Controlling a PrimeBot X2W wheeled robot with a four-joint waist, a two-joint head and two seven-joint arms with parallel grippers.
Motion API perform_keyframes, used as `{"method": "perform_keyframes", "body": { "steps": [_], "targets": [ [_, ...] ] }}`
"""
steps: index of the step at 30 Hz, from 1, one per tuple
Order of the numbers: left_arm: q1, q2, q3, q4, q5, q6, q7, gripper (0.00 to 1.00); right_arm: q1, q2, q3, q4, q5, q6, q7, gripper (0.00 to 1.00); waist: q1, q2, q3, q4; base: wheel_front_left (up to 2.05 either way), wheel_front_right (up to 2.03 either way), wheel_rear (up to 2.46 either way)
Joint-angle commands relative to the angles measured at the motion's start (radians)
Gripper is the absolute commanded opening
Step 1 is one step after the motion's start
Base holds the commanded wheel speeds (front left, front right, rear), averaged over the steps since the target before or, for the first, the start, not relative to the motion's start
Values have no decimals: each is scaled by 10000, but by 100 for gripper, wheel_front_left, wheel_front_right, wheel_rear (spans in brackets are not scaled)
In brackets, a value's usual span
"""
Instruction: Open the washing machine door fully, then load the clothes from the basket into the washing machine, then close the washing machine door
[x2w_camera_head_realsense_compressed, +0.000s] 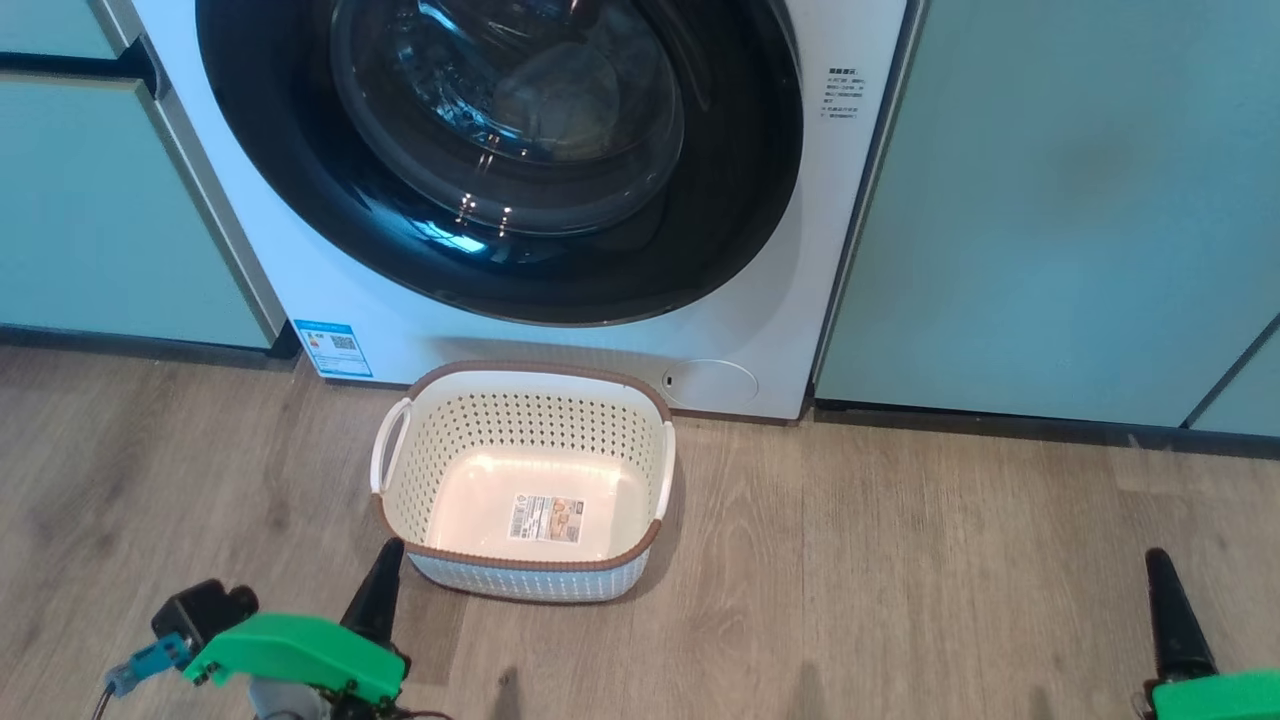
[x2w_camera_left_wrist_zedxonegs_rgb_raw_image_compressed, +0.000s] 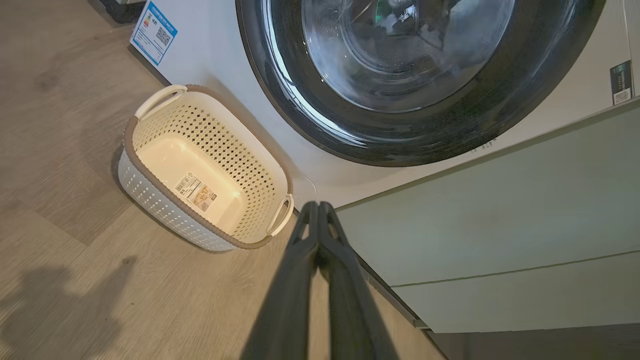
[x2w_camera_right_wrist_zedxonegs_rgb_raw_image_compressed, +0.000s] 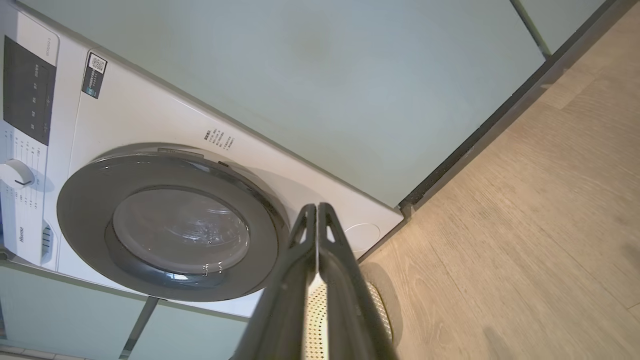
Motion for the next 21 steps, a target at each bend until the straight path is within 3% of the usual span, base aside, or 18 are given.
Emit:
{"method": "perform_keyframes", "body": {
  "steps": [1,21],
  "targets": [
    [-615,36,327,-254,-289,-115,77,0,-661,-234,55,-235,315,-17,66,0,0,0,0,5,0,0,0],
    [-1008,-130,690,141,-2618,-427,557,0,-1178,-267,-5,204,2711,-23,543,0,0,0,-2,78,0,0,0]
  ]
}}
